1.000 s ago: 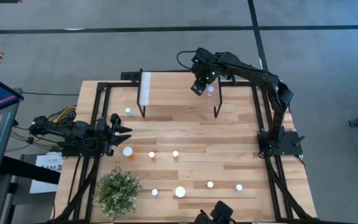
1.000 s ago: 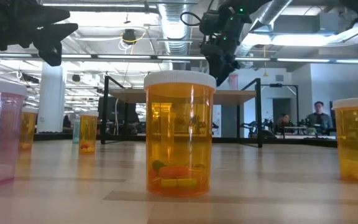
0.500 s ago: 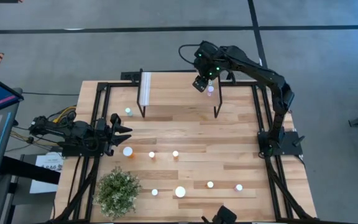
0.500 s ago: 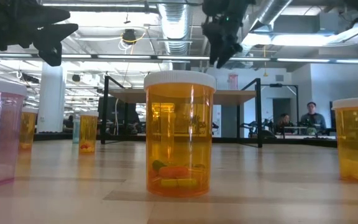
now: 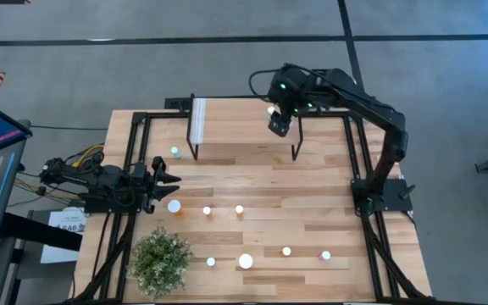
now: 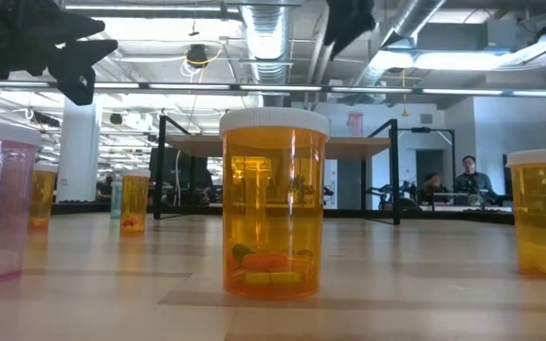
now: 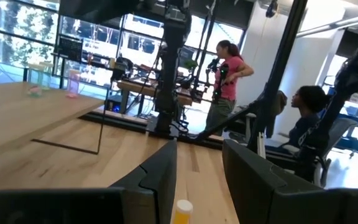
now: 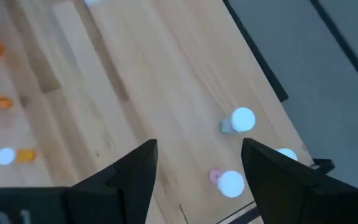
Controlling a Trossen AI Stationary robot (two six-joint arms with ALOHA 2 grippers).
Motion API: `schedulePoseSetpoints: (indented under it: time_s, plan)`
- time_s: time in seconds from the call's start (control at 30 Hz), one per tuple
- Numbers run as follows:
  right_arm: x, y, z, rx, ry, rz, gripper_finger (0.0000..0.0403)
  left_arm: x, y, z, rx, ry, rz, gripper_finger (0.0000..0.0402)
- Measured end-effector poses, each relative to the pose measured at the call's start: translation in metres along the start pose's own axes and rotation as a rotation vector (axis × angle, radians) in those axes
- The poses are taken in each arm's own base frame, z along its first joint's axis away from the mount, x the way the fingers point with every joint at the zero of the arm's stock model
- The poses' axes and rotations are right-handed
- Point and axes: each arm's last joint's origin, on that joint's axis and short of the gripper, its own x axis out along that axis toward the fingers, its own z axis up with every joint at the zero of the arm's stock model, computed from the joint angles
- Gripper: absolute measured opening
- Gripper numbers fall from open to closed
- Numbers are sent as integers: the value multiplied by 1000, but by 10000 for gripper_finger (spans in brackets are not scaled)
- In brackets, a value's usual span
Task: Pick and place medicine bottles onto shelf by color
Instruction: Put the blue bottle on the shelf
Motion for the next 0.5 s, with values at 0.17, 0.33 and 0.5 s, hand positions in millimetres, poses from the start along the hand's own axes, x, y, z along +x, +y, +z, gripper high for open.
schedulePoseSetpoints:
  time_s: [0.17, 0.33, 0.5]
  plan:
    - [-33, 31, -9, -58, -81, 25, 256, 0, 0, 0, -8, 0, 0, 117]
    - [-40, 66, -28, -137, -116, 31, 256, 0, 0, 0, -11, 0, 0, 117]
    - [-30, 90, -54, -174, -140, 59, 256, 0, 0, 0, -11, 0, 0, 117]
